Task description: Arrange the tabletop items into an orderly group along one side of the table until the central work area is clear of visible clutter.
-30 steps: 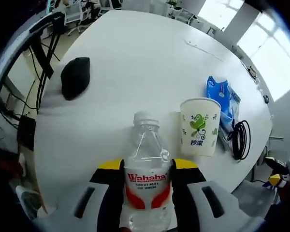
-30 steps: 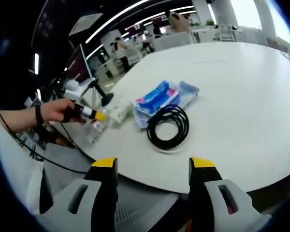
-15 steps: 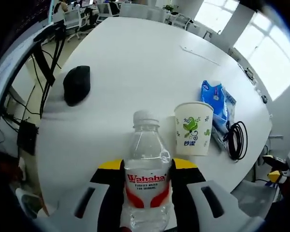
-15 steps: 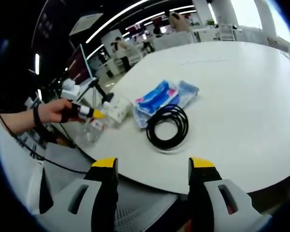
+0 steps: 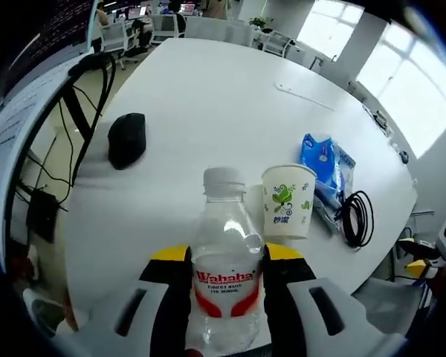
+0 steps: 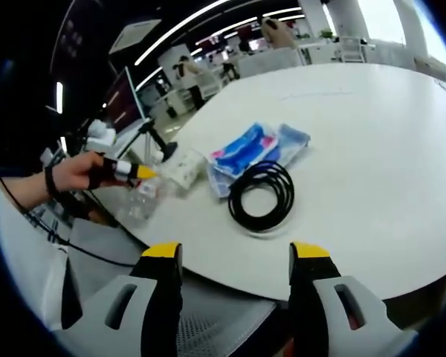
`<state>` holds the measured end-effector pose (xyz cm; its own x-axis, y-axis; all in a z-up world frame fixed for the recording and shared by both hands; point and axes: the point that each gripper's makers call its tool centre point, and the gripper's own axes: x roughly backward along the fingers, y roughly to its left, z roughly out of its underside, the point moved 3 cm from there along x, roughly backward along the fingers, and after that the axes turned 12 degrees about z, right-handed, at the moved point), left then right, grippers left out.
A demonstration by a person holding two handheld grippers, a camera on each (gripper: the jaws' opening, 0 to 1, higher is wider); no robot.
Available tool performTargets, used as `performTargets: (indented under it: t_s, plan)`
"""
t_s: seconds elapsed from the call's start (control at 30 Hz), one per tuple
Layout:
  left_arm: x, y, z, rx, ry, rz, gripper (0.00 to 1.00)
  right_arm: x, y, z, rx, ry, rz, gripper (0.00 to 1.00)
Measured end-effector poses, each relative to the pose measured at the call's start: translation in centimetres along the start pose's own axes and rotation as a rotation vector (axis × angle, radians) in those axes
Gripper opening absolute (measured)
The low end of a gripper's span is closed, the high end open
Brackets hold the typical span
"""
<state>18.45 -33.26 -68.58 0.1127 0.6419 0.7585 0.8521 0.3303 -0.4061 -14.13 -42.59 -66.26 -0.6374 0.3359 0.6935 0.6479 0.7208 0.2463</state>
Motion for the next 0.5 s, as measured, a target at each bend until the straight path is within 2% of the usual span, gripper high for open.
performTargets:
  t_s: [0.5]
  plan:
    - [2.4,-0.8,0.1,-0.055,-0.06,-0.005,0.36,-0.2,0.3,-0.2,0.015,0.004,-0.022,0.57]
